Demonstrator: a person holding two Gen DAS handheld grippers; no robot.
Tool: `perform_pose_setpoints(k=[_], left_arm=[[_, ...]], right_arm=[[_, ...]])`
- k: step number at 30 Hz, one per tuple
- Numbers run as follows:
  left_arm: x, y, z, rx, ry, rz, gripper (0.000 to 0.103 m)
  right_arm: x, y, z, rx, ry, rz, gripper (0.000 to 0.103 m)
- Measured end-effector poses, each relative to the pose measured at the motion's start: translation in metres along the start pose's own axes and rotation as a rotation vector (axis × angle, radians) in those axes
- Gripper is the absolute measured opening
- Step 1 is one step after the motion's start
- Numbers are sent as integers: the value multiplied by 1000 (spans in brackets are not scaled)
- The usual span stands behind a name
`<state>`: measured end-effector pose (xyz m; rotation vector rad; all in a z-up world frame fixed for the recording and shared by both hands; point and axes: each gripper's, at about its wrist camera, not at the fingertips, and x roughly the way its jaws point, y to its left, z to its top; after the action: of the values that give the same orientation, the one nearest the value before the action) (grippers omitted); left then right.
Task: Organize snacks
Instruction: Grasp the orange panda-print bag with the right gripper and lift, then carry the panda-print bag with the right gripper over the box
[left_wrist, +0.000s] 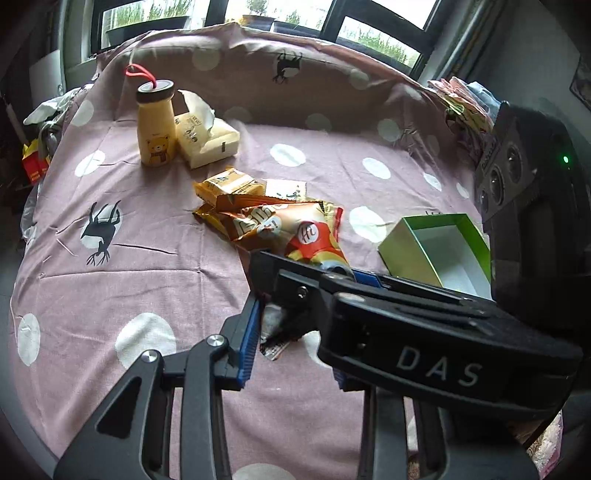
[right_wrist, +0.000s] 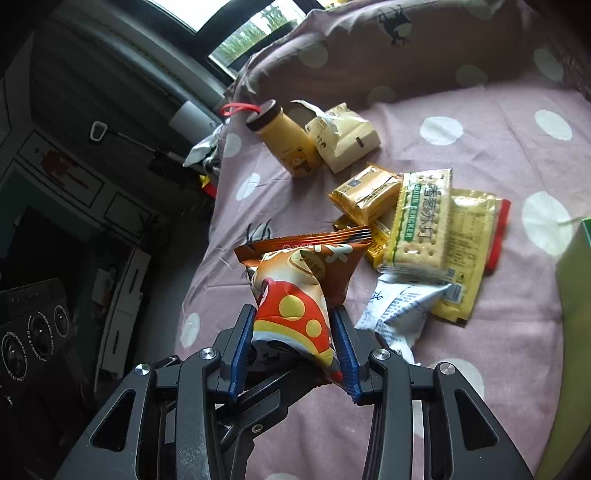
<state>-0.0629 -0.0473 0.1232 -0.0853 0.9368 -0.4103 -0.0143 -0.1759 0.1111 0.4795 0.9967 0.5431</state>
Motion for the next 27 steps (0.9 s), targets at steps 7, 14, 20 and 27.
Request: perform_pose_setpoints(k=[7, 14, 20, 27], left_arm=[[-13, -32, -17, 80, -49, -25, 32], [-20, -56, -28, 136, -84, -50, 32], [-17, -70, -30, 179, -122, -76, 32], [-21, -79, -29, 202, -169, -115, 32]], right_arm=[[-38, -1, -28, -8, -78, -45, 44], [-69, -8, -42, -5, -167, -62, 44], [-85, -16, -49, 0, -218, -92, 44], [-103, -16, -53, 0, -289, -143, 44]])
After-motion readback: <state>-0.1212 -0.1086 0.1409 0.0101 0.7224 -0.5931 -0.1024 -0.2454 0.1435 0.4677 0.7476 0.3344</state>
